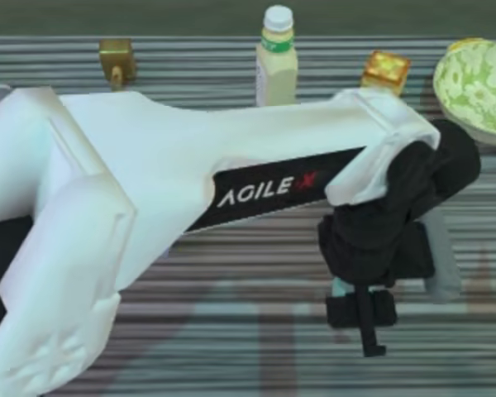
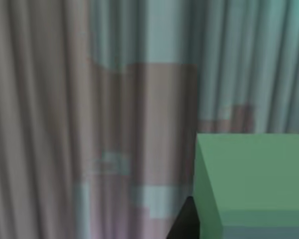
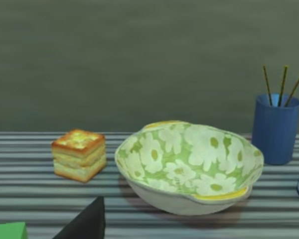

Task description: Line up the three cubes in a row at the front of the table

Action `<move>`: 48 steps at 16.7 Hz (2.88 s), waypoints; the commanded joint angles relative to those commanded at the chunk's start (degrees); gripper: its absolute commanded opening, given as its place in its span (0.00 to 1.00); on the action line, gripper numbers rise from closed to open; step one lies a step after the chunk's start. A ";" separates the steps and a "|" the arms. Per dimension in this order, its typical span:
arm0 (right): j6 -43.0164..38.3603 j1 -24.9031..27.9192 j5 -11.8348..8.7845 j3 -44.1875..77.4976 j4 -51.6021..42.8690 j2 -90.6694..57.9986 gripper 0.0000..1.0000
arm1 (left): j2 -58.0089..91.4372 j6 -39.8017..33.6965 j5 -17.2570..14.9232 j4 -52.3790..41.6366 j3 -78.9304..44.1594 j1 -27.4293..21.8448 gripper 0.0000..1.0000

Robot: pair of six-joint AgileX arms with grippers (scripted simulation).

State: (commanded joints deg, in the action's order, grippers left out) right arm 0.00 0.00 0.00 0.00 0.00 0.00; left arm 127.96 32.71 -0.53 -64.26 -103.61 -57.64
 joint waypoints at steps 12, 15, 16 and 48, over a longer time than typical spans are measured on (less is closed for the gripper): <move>0.00 0.00 0.00 0.00 0.00 0.00 1.00 | 2.67 -0.06 0.00 7.13 4.81 -0.29 0.30; 0.00 0.00 0.00 0.00 0.00 0.00 1.00 | 2.67 -0.06 0.00 7.13 4.81 -0.29 0.53; 0.00 0.00 0.00 0.00 0.00 0.00 1.00 | 2.67 -0.06 0.00 7.13 4.81 -0.29 0.60; 0.00 0.00 0.00 0.00 0.00 0.00 1.00 | -2.08 -6.64 0.18 -5.59 -3.13 6.68 1.00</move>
State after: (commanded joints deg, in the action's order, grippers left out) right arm 0.00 0.00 0.00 0.00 0.00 0.00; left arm 125.88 26.07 -0.35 -69.85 -106.74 -50.95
